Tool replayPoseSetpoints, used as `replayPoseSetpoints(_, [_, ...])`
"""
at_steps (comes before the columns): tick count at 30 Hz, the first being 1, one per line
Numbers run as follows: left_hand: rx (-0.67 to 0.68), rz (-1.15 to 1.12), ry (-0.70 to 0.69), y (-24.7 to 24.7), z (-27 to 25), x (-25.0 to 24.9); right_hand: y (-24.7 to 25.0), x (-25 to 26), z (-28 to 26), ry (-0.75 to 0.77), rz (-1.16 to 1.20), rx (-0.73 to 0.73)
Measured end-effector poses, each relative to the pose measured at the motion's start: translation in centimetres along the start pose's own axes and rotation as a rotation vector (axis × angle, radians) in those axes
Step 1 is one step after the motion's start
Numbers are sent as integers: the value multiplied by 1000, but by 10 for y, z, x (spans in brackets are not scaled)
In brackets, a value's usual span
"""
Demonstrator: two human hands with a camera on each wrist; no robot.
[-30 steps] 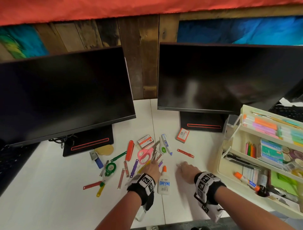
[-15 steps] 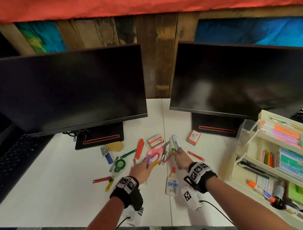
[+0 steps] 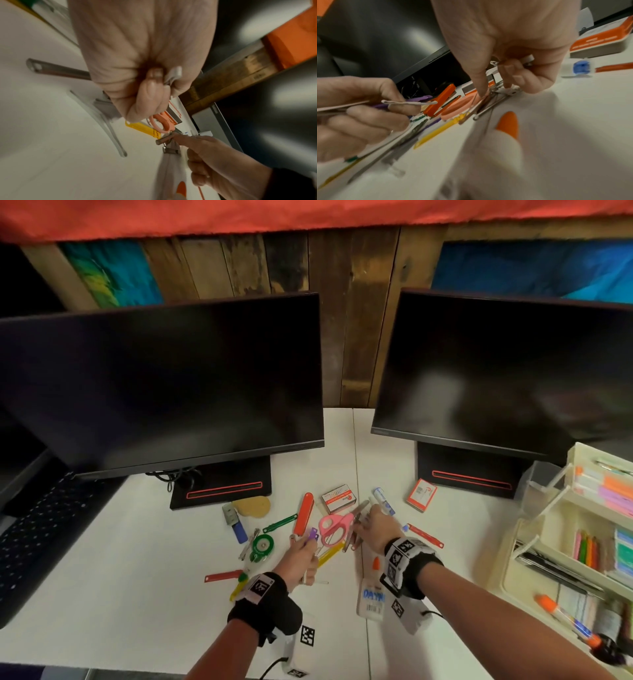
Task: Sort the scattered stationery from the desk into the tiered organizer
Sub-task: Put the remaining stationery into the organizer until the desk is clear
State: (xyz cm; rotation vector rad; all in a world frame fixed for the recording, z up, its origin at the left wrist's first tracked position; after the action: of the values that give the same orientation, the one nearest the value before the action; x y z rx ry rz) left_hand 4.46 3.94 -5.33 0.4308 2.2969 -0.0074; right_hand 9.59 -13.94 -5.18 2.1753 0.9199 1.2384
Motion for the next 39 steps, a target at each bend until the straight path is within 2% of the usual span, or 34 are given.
replayPoseSetpoints(4, [48,-91,20,-2,-7,-3,-4,10,4,-91,-103,73])
replayPoseSetpoints(8, [41,-23,13,2,-9,-3,-4,6,3,-100,-152,181])
replayPoseSetpoints(12, [24,178,-46,0,-11,-4,5,-1,-5,-94,-36,278])
replayPoseSetpoints(16, [-1,304,-59,-6,-11,-7,17,-11,-17,-206,176,343])
replayPoseSetpoints(23, [-19,531,-127,-23,-13,-20,32,-25,-23,-246,410,342])
replayPoseSetpoints(27, [-30,476,-124,-29,-8,-20,34,-26,-27,-267,488,347])
replayPoseSetpoints(30, [-43,550,-112,-29,-3,-17,33,-26,-28,-294,503,338])
replayPoseSetpoints(34, [-65,758,-126,-25,-8,-19,34,-23,-31,-273,462,344])
replayPoseSetpoints(35, [-73,759,-123,-24,-10,-19,34,-23,-32,-267,471,366])
replayPoseSetpoints(39, [-67,488,-110,-21,0,-13,35,-27,-32,-306,609,416])
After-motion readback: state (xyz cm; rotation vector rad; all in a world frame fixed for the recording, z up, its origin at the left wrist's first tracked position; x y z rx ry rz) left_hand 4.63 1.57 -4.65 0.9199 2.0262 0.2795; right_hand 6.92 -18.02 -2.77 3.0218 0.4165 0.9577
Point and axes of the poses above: each hand's wrist, its own z-axis towards the middle knuckle, its own y-axis out of the back of the hand, x = y × z, the point moved 3 cm from there along z, towards the middle knuckle, and after that the axes turned 7 degrees about z, right-handed, at the moved point
